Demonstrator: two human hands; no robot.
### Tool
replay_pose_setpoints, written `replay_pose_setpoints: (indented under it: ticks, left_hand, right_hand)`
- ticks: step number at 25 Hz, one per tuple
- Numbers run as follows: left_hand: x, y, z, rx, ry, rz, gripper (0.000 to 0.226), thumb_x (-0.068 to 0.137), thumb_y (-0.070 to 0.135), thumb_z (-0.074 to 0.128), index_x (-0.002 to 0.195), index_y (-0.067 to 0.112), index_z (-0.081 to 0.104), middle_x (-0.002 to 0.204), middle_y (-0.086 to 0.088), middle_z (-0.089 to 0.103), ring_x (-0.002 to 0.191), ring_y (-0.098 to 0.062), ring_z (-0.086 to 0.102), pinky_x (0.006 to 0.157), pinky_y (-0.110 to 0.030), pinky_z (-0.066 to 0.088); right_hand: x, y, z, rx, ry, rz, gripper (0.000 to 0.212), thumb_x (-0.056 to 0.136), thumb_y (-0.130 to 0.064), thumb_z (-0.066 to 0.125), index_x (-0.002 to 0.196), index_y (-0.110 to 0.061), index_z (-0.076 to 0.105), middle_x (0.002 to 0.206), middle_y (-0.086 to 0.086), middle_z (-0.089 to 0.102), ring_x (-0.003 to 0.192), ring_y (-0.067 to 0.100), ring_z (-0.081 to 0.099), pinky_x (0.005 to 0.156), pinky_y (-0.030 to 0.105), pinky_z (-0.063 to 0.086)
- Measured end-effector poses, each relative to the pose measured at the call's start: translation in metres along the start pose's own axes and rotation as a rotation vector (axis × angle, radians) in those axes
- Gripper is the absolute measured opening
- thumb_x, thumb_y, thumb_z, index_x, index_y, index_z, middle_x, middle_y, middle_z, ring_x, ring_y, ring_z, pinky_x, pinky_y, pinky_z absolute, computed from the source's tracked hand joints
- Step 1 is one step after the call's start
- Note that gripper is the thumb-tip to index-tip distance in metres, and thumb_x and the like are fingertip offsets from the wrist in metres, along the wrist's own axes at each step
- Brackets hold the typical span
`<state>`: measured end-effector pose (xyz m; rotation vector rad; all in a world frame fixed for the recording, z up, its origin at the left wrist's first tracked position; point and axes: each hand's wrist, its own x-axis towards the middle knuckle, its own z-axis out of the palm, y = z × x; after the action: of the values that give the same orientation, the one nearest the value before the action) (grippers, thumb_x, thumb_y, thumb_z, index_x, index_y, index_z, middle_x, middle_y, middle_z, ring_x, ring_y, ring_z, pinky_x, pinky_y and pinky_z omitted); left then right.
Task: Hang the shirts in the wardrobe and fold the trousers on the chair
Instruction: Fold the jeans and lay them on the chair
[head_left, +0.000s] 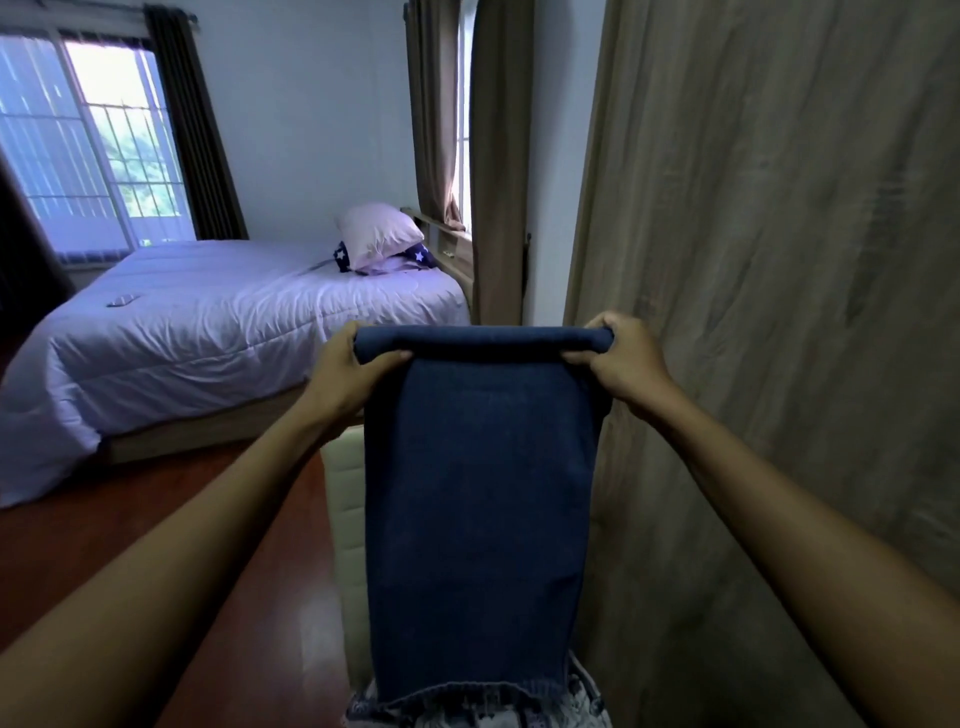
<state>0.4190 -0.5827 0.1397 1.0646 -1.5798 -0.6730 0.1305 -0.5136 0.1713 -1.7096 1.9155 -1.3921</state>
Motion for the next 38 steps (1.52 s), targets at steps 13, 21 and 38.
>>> replay_pose_setpoints:
  ticks: [13, 21, 38]
  left_hand:
    - [-0.135, -0.024, 0.005, -0.05, -0.217, 0.107, 0.032, 0.074, 0.007, 0.075, 0.084, 0.023, 0.049, 0.081, 0.011, 0.059, 0.073, 0.007, 0.054, 0.067, -0.01, 0.043]
    - [-0.376, -0.176, 0.035, -0.207, -0.542, -0.477, 0.026, 0.073, 0.016, 0.079, 0.082, 0.008, 0.055, 0.081, -0.004, 0.07, 0.078, -0.012, 0.068, 0.066, -0.021, 0.052]
    - [-0.263, -0.338, 0.149, -0.026, -0.054, -0.769, 0.031, 0.088, 0.03, 0.064, 0.11, 0.013, 0.052, 0.097, 0.004, 0.06, 0.088, -0.013, 0.06, 0.07, -0.024, 0.049]
  right_hand:
    - [-0.142, 0.088, -0.016, -0.013, -0.048, -0.246, 0.021, 0.077, -0.001, 0.066, 0.087, -0.016, 0.056, 0.081, -0.005, 0.059, 0.076, -0.005, 0.055, 0.067, 0.01, 0.043]
    - [-0.354, 0.258, 0.062, -0.071, -0.452, -0.032, 0.04, 0.073, 0.007, 0.066, 0.096, -0.024, 0.056, 0.093, -0.006, 0.058, 0.084, 0.018, 0.06, 0.084, 0.029, 0.048]
    - [-0.203, 0.348, 0.205, 0.322, -0.321, 0.664, 0.056, 0.072, -0.019, 0.079, 0.117, -0.028, 0.046, 0.12, -0.003, 0.053, 0.105, 0.014, 0.054, 0.077, 0.026, 0.05]
